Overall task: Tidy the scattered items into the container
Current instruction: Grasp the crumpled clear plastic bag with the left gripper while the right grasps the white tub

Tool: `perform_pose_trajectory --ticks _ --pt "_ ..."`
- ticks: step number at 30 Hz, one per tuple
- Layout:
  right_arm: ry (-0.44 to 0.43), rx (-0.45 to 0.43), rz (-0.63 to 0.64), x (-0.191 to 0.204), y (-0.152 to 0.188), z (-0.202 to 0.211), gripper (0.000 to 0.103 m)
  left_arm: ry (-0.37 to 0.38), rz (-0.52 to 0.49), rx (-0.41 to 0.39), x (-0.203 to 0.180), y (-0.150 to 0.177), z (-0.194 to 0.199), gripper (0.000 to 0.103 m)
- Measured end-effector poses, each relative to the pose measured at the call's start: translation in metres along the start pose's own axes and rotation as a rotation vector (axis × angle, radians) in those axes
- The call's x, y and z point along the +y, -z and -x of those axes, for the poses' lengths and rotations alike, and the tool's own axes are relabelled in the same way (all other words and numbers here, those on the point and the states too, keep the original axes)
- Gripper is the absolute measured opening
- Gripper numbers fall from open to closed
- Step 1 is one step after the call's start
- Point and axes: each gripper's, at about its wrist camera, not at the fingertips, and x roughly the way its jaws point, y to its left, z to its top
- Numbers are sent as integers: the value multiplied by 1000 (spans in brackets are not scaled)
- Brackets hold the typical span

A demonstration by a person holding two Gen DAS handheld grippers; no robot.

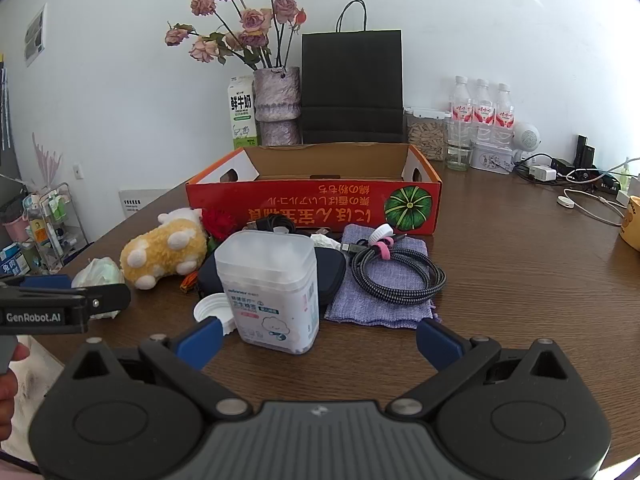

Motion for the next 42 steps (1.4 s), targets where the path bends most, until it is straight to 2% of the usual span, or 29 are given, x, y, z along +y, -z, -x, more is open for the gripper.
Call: perform_pose_trajectory --ticks 13,17,27,31,35,37,39,40,41,42 --pt "-7 6 5 3 2 -2 103 -6 8 2 4 2 -1 103" --pt "-25 8 31 13 2 -9 103 -34 25 6 12 1 -4 103" --pt "-45 52 36 26 -17 -54 103 -69 64 53 33 -6 -27 103" --pt "-34 69 31 30 -21 -72 103 -91 84 72 41 -8 -37 103" --pt "-1 60 45 35 -19 -80 101 -76 106 87 46 -5 -45 103" --pt "5 49 39 34 -19 -81 91 -45 124 92 49 -3 -47 99" --pt "-13 46 29 30 -18 -81 82 -18 149 108 52 -2 -50 81" --pt "-37 48 22 28 -18 -81 72 -26 147 99 52 -1 -50 77" --pt "-49 43 16 26 -17 -80 69 -31 146 97 53 -1 -49 62" --pt "-53 35 13 24 -16 -78 68 -24 155 96 54 -1 -49 52"
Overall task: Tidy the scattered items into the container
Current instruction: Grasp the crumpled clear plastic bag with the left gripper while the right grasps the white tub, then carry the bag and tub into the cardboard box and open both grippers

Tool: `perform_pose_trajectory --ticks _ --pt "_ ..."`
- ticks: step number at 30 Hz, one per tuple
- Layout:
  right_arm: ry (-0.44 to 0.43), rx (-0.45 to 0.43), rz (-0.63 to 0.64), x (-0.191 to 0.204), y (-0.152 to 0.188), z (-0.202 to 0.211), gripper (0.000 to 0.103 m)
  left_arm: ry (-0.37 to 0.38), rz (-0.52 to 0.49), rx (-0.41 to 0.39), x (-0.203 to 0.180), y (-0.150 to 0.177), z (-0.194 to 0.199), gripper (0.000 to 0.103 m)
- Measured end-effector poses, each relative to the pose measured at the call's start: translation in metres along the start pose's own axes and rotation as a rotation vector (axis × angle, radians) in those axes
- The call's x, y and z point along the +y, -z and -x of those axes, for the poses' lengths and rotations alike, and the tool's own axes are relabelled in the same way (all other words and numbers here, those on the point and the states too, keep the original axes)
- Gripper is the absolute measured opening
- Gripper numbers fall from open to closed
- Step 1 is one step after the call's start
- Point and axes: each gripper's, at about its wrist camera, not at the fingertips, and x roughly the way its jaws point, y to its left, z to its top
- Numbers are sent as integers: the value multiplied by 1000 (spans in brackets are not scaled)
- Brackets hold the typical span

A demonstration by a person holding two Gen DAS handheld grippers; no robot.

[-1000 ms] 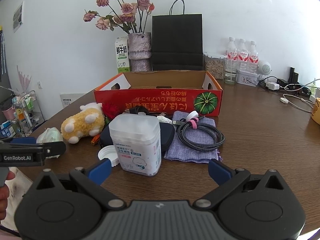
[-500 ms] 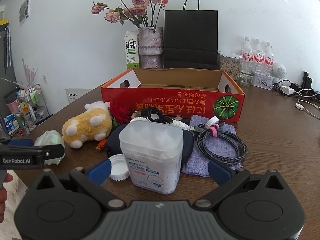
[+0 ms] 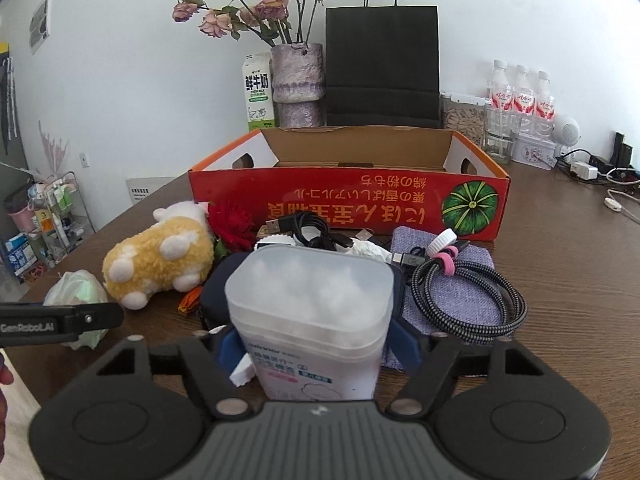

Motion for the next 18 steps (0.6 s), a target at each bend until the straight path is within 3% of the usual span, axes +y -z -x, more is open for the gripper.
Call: perform_pose_trajectory --ticks 9,18 --pt "-16 -78 -19 -12 0 18 67 18 16 -28 2 0 13 46" --pt "-18 -145 -11 -20 -23 23 67 50 -15 -137 -5 -30 34 46"
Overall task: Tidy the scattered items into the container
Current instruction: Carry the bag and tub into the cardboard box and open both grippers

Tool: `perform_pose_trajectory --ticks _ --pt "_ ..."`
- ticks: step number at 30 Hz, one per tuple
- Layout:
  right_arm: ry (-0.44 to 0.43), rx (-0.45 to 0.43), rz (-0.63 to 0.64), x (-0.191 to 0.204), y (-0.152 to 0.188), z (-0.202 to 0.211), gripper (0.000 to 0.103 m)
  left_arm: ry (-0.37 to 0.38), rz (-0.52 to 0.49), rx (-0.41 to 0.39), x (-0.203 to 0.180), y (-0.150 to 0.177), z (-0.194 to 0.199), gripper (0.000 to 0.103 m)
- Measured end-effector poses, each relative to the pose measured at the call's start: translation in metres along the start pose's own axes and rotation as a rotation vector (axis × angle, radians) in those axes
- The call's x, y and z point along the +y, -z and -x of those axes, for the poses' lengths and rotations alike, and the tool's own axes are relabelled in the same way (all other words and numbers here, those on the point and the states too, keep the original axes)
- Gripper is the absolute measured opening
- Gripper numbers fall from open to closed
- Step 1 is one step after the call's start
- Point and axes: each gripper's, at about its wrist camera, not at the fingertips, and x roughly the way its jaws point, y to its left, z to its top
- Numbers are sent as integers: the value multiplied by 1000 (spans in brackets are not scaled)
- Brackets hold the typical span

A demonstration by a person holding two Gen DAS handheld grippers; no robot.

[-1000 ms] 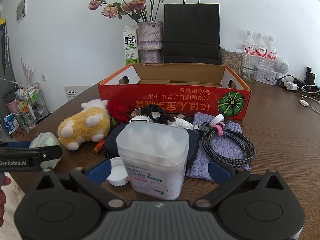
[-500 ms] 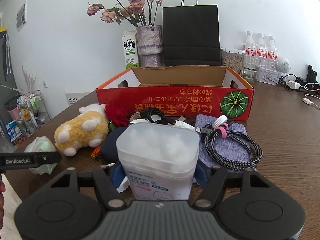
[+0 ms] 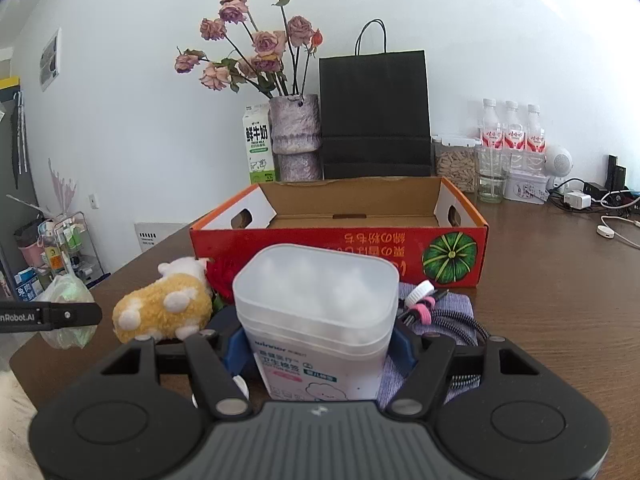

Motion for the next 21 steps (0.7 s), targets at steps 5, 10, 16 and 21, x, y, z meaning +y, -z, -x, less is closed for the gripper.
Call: perform_pose_trajectory --ticks 5,10,16,21 --pt "-3 -70 17 -9 -30 -5 67 64 -26 -66 -17 -38 -9 46" --pt "31 -141 37 -25 -74 -30 67 106 -43 -104 -43 -83 -40 46" --pt "107 -100 57 -56 -121 -103 67 101 -44 11 -76 -127 -123 46" --pt "143 59 63 -80 -122 -176 67 31 -91 199 -97 -126 -205 46"
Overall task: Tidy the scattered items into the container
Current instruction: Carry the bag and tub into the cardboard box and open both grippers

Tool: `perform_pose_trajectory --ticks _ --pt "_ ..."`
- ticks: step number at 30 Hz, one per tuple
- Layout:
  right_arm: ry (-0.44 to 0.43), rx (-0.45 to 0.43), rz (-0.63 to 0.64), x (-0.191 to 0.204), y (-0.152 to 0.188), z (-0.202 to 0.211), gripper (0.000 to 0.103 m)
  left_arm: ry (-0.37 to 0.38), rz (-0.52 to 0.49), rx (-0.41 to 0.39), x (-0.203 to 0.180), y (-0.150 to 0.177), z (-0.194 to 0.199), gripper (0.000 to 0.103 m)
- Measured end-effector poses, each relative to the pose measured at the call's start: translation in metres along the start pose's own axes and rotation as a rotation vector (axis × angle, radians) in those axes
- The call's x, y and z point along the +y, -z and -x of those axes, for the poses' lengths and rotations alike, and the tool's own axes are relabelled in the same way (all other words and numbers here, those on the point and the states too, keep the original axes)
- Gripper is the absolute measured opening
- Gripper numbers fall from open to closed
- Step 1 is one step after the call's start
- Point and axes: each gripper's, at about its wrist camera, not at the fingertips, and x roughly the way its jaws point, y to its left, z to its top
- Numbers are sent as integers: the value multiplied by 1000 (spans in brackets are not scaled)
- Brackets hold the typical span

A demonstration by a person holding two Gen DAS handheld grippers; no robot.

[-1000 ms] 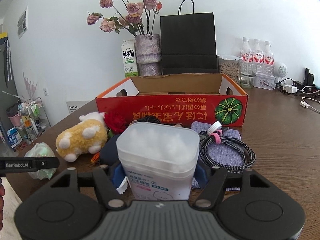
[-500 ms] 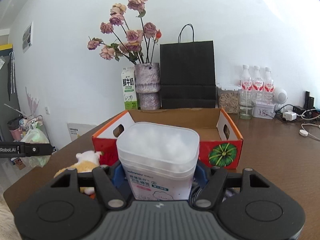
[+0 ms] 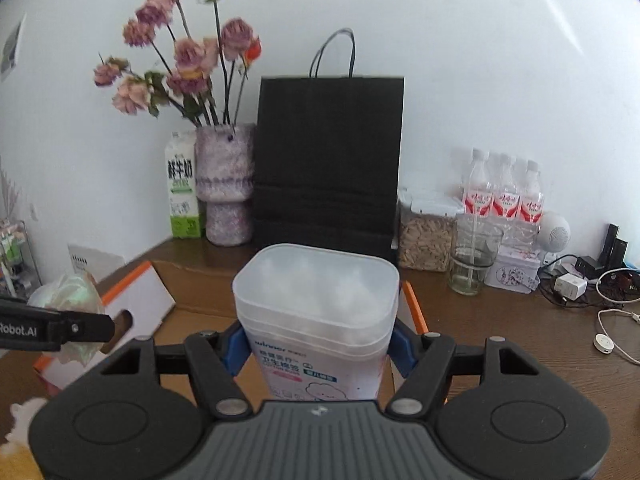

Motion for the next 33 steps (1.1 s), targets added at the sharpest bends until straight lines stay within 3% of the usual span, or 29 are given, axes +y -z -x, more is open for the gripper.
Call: perform_pose_trajectory --ticks 6,15,22,27,33 --pt "-29 173 -34 -14 26 -48 67 -36 -16 134 2 11 -49 46" --pt "-36 196 19 2 44 -14 67 -20 -66 189 5 33 -41 46" --pt "-68 221 31 10 51 12 67 -3 -102 179 5 46 -17 46" --pt "-84 199 8 17 45 19 67 -9 -100 113 3 39 -7 48" --pt "-83 184 -5 23 34 19 67 -20 -100 92 0 34 -5 48"
